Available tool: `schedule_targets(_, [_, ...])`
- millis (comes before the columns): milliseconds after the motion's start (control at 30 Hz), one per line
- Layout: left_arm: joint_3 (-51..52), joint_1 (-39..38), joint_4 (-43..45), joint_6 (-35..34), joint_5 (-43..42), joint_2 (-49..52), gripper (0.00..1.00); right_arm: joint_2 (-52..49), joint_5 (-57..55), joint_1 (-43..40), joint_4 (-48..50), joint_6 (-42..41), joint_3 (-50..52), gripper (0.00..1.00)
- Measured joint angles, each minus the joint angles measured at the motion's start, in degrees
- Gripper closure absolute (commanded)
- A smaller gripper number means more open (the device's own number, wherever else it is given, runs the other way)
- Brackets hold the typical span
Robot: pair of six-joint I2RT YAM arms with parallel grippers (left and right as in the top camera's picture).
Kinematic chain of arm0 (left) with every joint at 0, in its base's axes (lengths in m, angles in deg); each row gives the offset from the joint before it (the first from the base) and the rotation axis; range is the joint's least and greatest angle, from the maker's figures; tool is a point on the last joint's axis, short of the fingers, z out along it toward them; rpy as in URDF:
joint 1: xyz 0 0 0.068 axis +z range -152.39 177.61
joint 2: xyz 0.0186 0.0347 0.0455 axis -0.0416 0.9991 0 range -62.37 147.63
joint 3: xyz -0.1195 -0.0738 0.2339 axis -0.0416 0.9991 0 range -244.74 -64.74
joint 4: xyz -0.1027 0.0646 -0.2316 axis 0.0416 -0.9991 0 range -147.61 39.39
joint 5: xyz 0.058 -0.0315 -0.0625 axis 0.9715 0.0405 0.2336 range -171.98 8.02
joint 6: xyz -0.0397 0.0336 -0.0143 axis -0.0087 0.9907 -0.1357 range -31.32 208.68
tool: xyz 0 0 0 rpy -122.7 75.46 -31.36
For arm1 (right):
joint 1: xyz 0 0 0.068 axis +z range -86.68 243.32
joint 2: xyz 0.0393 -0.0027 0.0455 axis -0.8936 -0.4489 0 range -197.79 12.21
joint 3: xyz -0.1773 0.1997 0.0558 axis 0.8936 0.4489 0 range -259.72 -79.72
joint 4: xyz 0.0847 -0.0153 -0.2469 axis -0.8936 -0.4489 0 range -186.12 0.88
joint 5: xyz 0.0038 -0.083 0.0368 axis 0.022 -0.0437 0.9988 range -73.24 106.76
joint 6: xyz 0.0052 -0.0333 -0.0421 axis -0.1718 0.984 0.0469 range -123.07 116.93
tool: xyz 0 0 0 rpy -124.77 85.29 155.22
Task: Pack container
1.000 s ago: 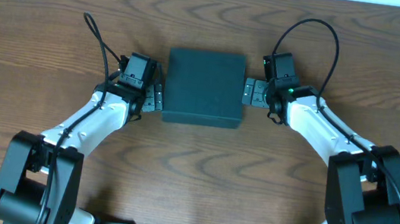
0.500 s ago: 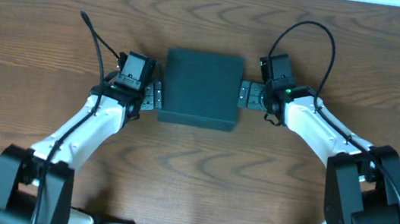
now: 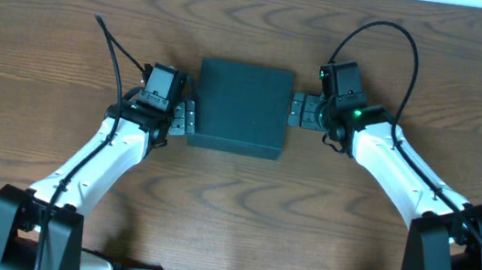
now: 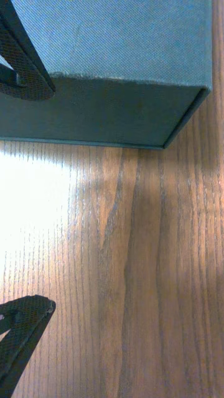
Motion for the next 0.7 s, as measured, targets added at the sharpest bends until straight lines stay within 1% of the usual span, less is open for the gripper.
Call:
schedule_targets(400, [0.0, 0.0, -1.0, 0.0, -3.6, -0.2, 0.05, 0.9, 0.2, -1.6, 0.0, 0.0, 0.0, 0.01])
schedule_targets(600, [0.0, 0.0, -1.2, 0.0, -2.7, -0.6, 0.05, 6.3, 0.2, -2.1, -1.5, 0.3, 0.0, 0.01])
schedule_targets(700, [0.0, -0.2, -2.7, 0.0, -0.7, -3.3, 0.05, 10.2, 0.2, -2.1, -3.6, 1.1, 0.0, 0.01])
